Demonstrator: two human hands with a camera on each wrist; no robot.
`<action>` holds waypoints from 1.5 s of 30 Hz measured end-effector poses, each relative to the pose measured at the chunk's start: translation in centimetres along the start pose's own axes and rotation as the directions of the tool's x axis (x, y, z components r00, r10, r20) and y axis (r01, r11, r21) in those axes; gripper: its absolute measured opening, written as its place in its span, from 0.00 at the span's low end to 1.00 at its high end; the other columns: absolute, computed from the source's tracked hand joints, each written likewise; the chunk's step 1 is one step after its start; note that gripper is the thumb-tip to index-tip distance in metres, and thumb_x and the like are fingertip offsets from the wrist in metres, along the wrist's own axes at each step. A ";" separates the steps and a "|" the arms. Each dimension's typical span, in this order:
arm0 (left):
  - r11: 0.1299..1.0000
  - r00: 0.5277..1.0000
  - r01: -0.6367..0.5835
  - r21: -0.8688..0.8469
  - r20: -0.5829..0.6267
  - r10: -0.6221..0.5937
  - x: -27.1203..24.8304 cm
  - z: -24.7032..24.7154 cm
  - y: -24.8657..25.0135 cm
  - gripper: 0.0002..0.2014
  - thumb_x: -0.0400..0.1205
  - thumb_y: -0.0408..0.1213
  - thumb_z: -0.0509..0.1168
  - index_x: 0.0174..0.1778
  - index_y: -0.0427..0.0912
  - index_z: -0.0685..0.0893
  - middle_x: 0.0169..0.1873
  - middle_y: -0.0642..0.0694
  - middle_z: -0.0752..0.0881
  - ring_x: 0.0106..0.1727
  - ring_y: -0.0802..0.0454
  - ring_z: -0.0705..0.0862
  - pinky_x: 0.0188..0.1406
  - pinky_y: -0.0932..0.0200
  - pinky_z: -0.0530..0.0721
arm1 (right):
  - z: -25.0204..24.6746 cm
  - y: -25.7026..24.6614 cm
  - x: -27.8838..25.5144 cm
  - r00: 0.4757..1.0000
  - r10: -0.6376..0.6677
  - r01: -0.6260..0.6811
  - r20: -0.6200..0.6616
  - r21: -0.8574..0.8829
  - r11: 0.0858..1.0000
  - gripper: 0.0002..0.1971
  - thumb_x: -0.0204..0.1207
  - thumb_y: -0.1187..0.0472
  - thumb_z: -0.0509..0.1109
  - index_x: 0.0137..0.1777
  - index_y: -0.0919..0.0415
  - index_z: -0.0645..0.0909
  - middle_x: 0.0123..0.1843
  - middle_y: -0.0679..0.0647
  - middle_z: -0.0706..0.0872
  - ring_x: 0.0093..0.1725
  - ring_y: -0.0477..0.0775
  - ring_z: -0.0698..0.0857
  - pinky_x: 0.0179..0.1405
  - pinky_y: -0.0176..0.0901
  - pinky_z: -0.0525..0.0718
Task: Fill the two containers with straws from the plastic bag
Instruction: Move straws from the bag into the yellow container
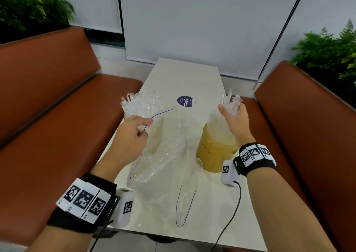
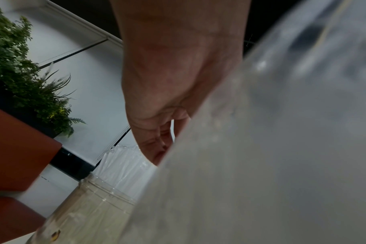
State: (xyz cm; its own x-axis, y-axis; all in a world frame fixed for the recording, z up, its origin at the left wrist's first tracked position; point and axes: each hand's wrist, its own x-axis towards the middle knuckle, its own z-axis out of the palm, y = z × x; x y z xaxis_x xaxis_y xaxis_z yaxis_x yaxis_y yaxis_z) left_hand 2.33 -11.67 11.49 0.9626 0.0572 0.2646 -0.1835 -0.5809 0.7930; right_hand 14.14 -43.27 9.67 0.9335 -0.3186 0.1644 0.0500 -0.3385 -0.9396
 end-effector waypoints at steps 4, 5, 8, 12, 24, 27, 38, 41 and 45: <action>1.000 1.000 0.002 -0.008 -0.004 -0.002 0.0 0.0 -0.1 0.19 0.83 0.19 0.60 0.63 0.39 0.88 0.56 0.53 0.81 0.34 0.30 0.85 0.30 0.55 0.83 | -0.3 -0.2 -0.2 0.987 -0.051 0.049 -0.155 -0.013 0.999 0.21 0.78 0.44 0.75 0.64 0.55 0.77 0.55 0.42 0.83 0.50 0.39 0.81 0.46 0.33 0.78; 1.000 1.000 0.004 -0.007 -0.005 -0.004 0.0 0.0 -0.1 0.19 0.83 0.19 0.60 0.63 0.39 0.88 0.56 0.53 0.81 0.35 0.30 0.84 0.31 0.55 0.83 | -0.4 -0.3 0.0 0.974 -0.088 0.090 -0.207 0.000 0.996 0.18 0.79 0.51 0.75 0.65 0.56 0.79 0.55 0.45 0.85 0.49 0.42 0.83 0.47 0.37 0.82; 1.000 1.000 0.002 0.006 -0.002 -0.002 0.0 0.0 -0.2 0.19 0.83 0.19 0.61 0.64 0.39 0.88 0.56 0.53 0.81 0.35 0.31 0.85 0.32 0.56 0.83 | -0.4 -0.9 0.3 0.960 -0.207 0.203 -0.187 -0.037 0.978 0.15 0.82 0.64 0.69 0.66 0.54 0.80 0.46 0.47 0.87 0.42 0.47 0.87 0.46 0.43 0.87; 1.000 1.000 0.007 0.000 0.008 -0.007 0.1 0.1 -0.1 0.19 0.83 0.20 0.61 0.65 0.40 0.87 0.56 0.55 0.80 0.35 0.30 0.85 0.32 0.54 0.83 | -0.3 -0.4 -0.7 0.947 -0.321 0.290 -0.009 -0.409 0.865 0.11 0.83 0.59 0.68 0.59 0.57 0.89 0.52 0.50 0.89 0.50 0.48 0.87 0.53 0.42 0.83; 0.999 0.999 -0.024 0.032 0.027 0.023 0.4 0.3 0.1 0.20 0.81 0.19 0.61 0.62 0.42 0.88 0.55 0.55 0.82 0.37 0.30 0.83 0.33 0.52 0.84 | 2.1 -2.2 0.0 0.924 -0.203 0.376 0.325 -0.672 0.638 0.20 0.89 0.54 0.57 0.60 0.63 0.88 0.60 0.61 0.90 0.58 0.62 0.87 0.59 0.51 0.85; 0.999 0.999 -0.024 0.042 0.034 0.022 0.3 0.3 0.1 0.20 0.81 0.19 0.61 0.64 0.42 0.88 0.56 0.55 0.82 0.37 0.31 0.83 0.32 0.57 0.81 | 2.2 -2.8 -0.7 0.925 -0.204 0.379 0.321 -0.734 0.564 0.19 0.87 0.56 0.58 0.51 0.63 0.90 0.47 0.59 0.91 0.43 0.60 0.87 0.45 0.46 0.85; 0.998 0.995 -0.051 0.037 0.086 0.047 -0.1 -0.3 0.2 0.22 0.79 0.20 0.64 0.66 0.43 0.87 0.58 0.54 0.82 0.38 0.35 0.84 0.36 0.63 0.83 | -0.7 0.4 -0.9 0.974 -0.216 0.188 0.061 -0.748 0.637 0.29 0.87 0.44 0.48 0.44 0.61 0.85 0.39 0.59 0.88 0.43 0.63 0.87 0.58 0.61 0.85; 0.998 0.992 -0.039 0.050 0.120 0.033 -0.2 -0.6 0.3 0.23 0.77 0.21 0.66 0.67 0.44 0.86 0.58 0.54 0.82 0.43 0.47 0.85 0.38 0.81 0.76 | -1.0 -0.7 -0.6 0.926 -0.371 0.253 -0.066 -0.621 0.742 0.26 0.84 0.41 0.49 0.37 0.54 0.80 0.34 0.52 0.81 0.35 0.56 0.81 0.41 0.53 0.88; 0.998 0.991 -0.049 0.041 0.128 0.043 -0.2 -0.7 0.5 0.23 0.79 0.21 0.64 0.66 0.45 0.86 0.59 0.54 0.83 0.43 0.51 0.86 0.38 0.79 0.78 | 0.3 -6.5 -2.2 0.836 -0.545 0.536 0.061 -0.298 0.790 0.13 0.86 0.53 0.66 0.53 0.59 0.89 0.42 0.47 0.89 0.41 0.47 0.88 0.44 0.39 0.88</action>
State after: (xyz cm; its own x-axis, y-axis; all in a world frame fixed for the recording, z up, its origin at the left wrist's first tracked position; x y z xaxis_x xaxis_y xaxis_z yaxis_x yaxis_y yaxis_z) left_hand 1.90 -11.38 12.25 0.9715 -0.0726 0.2258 -0.2217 -0.6161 0.7558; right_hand 11.90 -40.08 15.29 0.7752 -0.0284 0.6311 0.4338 -0.7023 -0.5645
